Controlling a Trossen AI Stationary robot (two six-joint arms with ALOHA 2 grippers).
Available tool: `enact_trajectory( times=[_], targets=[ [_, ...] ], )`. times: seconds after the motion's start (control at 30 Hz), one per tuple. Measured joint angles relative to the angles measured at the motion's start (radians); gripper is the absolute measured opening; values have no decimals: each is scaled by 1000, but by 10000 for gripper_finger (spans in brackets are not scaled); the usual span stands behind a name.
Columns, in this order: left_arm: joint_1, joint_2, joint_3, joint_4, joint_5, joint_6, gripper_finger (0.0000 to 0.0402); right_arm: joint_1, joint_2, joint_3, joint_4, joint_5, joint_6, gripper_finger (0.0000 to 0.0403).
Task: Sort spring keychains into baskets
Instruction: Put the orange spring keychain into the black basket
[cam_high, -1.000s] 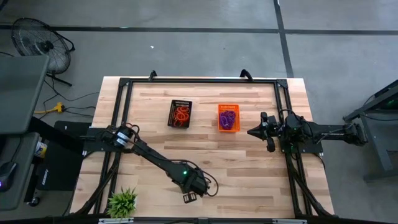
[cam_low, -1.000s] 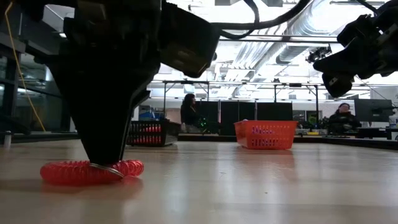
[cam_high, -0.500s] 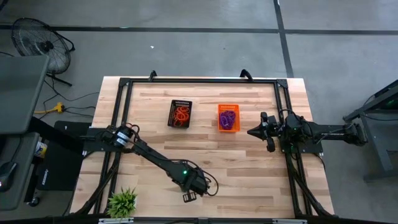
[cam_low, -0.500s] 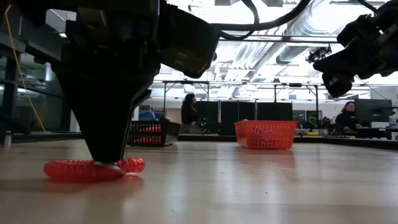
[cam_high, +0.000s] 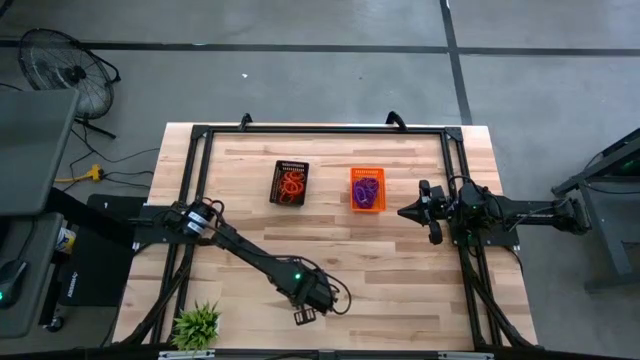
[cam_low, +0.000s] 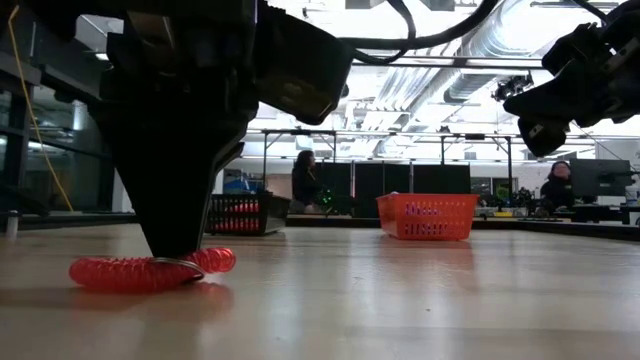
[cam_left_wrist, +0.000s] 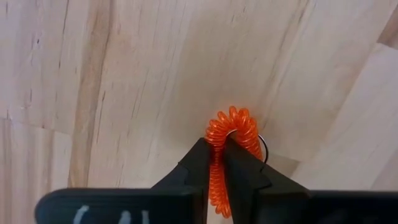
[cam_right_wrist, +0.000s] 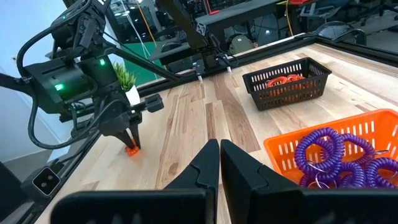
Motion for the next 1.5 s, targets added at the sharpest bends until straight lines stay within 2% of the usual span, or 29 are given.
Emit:
enact_trajectory(
  times=[0.33, 0.57, 0.67, 0.73, 0.83, 0.9, 1.0, 1.07, 1.17, 1.27, 1.5],
  targets=[
    [42, -43, 1, -21, 8, -10, 24, 0, 0, 0, 0, 0, 0, 11],
    [83, -120, -1, -97, 1, -48, 23, 0, 0, 0, 0, 0, 0, 11],
    [116, -140, 5, -76, 6, -73, 23, 0, 0, 0, 0, 0, 0, 11],
    [130, -165, -4, -140, 5, -82, 23, 0, 0, 0, 1, 0, 0, 11],
    [172, -199, 8, -120, 9, -91, 23, 0, 0, 0, 1, -1, 0, 11],
    [191, -227, -2, -185, 6, -91, 23, 0, 0, 0, 1, -1, 0, 11],
    [247, -246, 8, -167, 6, -92, 23, 0, 0, 0, 1, -1, 0, 11],
    [279, -275, -2, -242, -1, -90, 23, 0, 0, 0, 0, 0, 0, 11],
    [347, -300, 9, -219, -2, -90, 23, 0, 0, 0, 0, -1, 0, 11],
    [409, -328, -3, -279, -3, -82, 23, 0, 0, 0, 0, 0, 0, 11],
    [564, -372, 5, -267, -4, -78, 23, 0, 0, 0, 0, 0, 0, 11]
  ],
)
